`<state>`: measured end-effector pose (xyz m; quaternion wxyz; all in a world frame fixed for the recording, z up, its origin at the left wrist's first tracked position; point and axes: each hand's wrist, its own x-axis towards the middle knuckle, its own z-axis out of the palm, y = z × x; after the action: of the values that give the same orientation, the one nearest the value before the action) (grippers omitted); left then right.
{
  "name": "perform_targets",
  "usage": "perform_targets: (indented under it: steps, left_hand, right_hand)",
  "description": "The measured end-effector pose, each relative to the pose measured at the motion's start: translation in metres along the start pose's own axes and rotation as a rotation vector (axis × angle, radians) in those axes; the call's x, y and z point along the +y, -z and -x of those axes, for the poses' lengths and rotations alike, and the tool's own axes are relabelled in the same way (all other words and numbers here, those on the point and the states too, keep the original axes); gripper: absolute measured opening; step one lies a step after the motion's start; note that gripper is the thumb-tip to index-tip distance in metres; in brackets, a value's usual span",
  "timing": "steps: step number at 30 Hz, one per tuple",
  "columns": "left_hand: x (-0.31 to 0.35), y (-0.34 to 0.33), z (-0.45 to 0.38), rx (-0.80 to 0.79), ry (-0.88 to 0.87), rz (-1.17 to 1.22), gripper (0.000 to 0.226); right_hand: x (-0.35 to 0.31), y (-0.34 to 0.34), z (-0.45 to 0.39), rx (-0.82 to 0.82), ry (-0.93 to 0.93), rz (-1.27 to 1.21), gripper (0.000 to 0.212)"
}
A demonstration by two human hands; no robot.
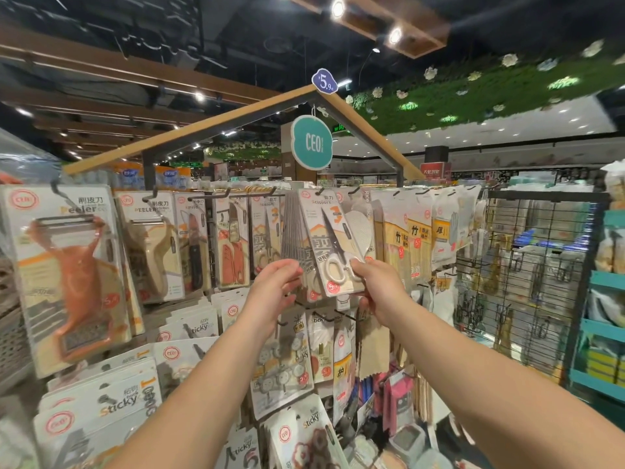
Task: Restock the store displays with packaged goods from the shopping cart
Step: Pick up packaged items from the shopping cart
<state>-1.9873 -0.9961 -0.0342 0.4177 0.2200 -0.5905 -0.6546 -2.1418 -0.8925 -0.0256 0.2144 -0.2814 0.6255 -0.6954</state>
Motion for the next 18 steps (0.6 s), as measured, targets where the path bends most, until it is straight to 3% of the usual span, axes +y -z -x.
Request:
perform_targets:
  steps: [3,10,13,18]
  left_hand:
    - [0.005,-0.006,-0.001,-0.008,-0.013,-0.004,0.009]
    - [0.007,-0.026,0.015,0.094,-0.154,-0.111,0.006]
    - [0.001,-0.042,0.029,-0.009,-0.191,-0.207,0.009]
    - [-0.022,-0.088,0.044,-0.21,-0.154,-0.316,0.009]
  right_hand:
    - [-0.005,-0.001,-0.005,-0.01,-0.019,0.048,0.02]
    - [0.0,-0.011,-0.019,-0.111,-0.122,0.128,0.027]
    - [0.021,0.009,-0.018,-0.149,-0.166,0.138,0.044]
    - [0.057,0.089,0.01,-0.115,-0.264,0.055,0.035]
